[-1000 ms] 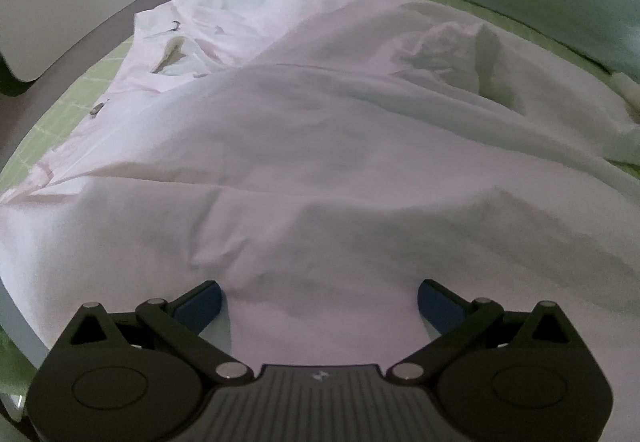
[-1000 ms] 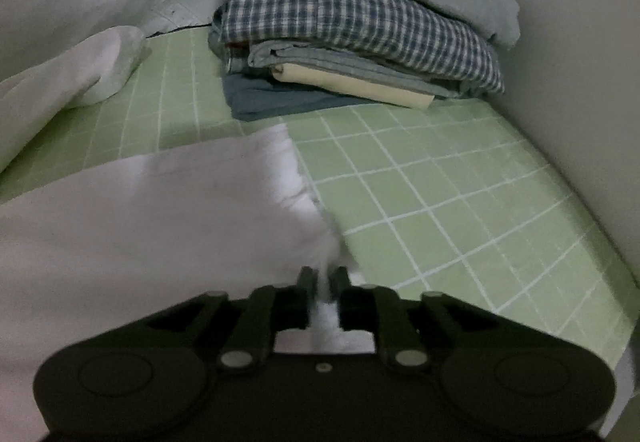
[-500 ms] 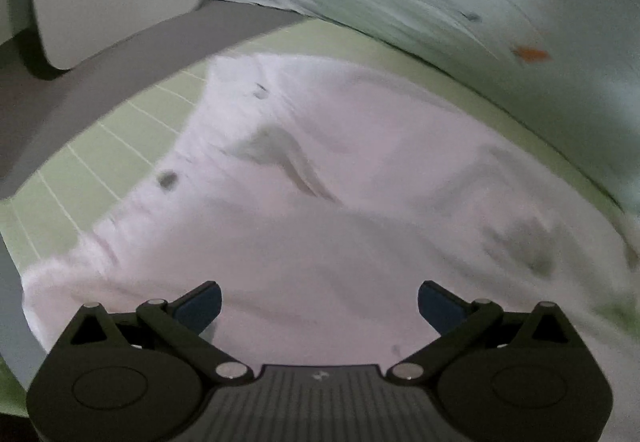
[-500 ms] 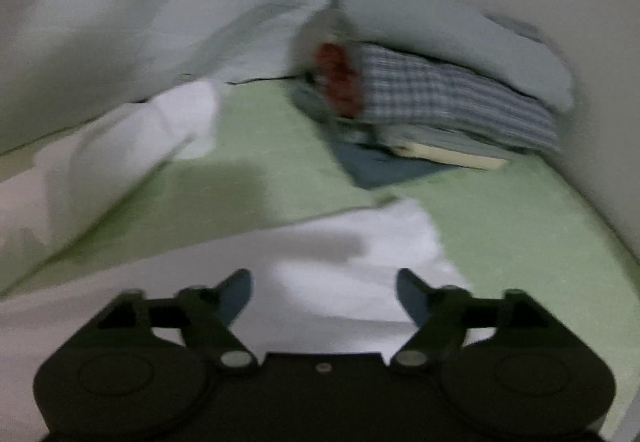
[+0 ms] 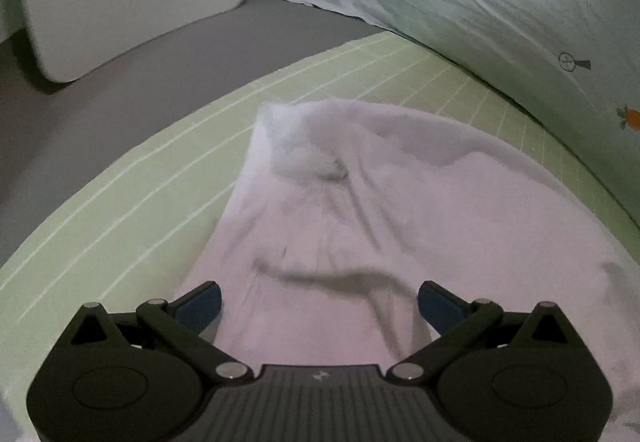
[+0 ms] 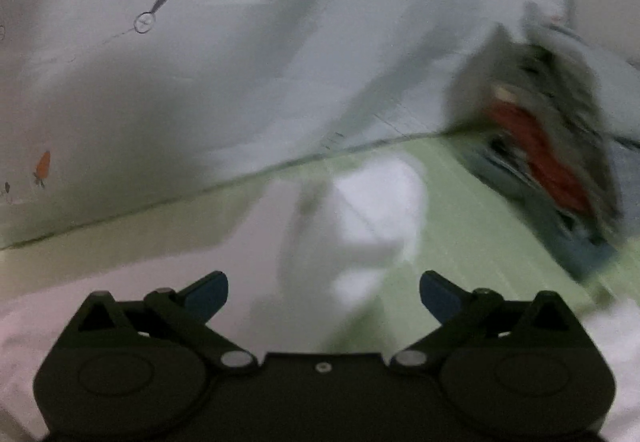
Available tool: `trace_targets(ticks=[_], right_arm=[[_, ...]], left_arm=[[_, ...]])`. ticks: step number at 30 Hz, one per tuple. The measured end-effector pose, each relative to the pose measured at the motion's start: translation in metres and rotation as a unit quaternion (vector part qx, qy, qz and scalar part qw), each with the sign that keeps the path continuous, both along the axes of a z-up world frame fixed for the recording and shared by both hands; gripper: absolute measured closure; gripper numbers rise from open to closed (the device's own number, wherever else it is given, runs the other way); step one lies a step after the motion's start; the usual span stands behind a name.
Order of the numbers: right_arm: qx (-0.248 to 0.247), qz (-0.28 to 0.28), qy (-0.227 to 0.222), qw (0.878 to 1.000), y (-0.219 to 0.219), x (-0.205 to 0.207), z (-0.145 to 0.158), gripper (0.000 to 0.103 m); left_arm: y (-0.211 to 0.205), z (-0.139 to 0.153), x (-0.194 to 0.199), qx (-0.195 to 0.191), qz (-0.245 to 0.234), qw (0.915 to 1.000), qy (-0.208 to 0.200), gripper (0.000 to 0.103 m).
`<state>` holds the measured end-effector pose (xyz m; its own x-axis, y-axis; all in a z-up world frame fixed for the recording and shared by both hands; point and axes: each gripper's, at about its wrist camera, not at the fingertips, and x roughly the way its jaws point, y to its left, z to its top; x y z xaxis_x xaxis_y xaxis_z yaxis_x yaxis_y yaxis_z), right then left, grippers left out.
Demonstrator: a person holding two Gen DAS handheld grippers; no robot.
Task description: Fold clothes
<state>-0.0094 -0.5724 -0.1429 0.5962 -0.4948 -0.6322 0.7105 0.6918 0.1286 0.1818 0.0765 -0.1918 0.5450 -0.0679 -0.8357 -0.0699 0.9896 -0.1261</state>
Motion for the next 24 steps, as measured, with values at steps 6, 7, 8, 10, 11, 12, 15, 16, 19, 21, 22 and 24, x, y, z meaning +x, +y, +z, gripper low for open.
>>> trace_targets(ticks=[6, 7, 8, 10, 11, 12, 15, 16, 19, 21, 22, 24], right_arm=[[-0.006, 0.029, 0.036, 0.999, -0.031, 0.096, -0.007, 0.0], [-0.002, 0.034, 0.048, 0.998, -0.036, 0.109, -0.012, 0.0], [-0.001, 0.035, 0.063, 0.997, -0.043, 0.122, -0.018, 0.0], [0.003, 0.033, 0.092, 0.995, -0.057, 0.144, -0.03, 0.0], [0.013, 0.034, 0.115, 0.993, -0.062, 0.153, -0.037, 0.0], [0.024, 0.035, 0.138, 0.99, -0.066, 0.162, -0.043, 0.004], [0.034, 0.029, 0.179, 0.983, -0.071, 0.172, -0.054, 0.026], [0.038, 0.027, 0.189, 0.981, -0.073, 0.173, -0.056, 0.028], [0.062, 0.033, 0.187, 0.98, -0.074, 0.169, -0.059, 0.044], [0.078, 0.036, 0.181, 0.98, -0.077, 0.164, -0.058, 0.065], [0.084, 0.039, 0.174, 0.98, -0.076, 0.162, -0.055, 0.072], [0.092, 0.047, 0.158, 0.982, -0.077, 0.162, -0.048, 0.095]], left_arm=[[-0.005, -0.006, 0.048, 0.068, -0.012, 0.9974, -0.021, 0.0], [-0.006, -0.008, 0.055, 0.076, -0.02, 0.9967, -0.022, 0.0], [-0.006, -0.011, 0.061, 0.084, -0.027, 0.9959, -0.022, 0.0], [-0.007, -0.017, 0.075, 0.1, -0.038, 0.9941, -0.02, 0.0], [-0.006, -0.019, 0.08, 0.102, -0.041, 0.9937, -0.02, 0.0], [-0.006, -0.021, 0.085, 0.098, -0.041, 0.9941, -0.02, 0.0], [-0.001, -0.024, 0.098, 0.075, -0.032, 0.9965, -0.017, 0.0], [0.001, -0.024, 0.101, 0.068, -0.031, 0.997, -0.017, 0.0], [0.003, -0.025, 0.102, 0.065, -0.027, 0.9973, -0.019, 0.0], [0.001, -0.026, 0.102, 0.066, -0.023, 0.9973, -0.022, 0.0], [0.0, -0.027, 0.102, 0.066, -0.026, 0.9972, -0.024, 0.0], [0.0, -0.027, 0.101, 0.066, -0.028, 0.9971, -0.027, 0.0]])
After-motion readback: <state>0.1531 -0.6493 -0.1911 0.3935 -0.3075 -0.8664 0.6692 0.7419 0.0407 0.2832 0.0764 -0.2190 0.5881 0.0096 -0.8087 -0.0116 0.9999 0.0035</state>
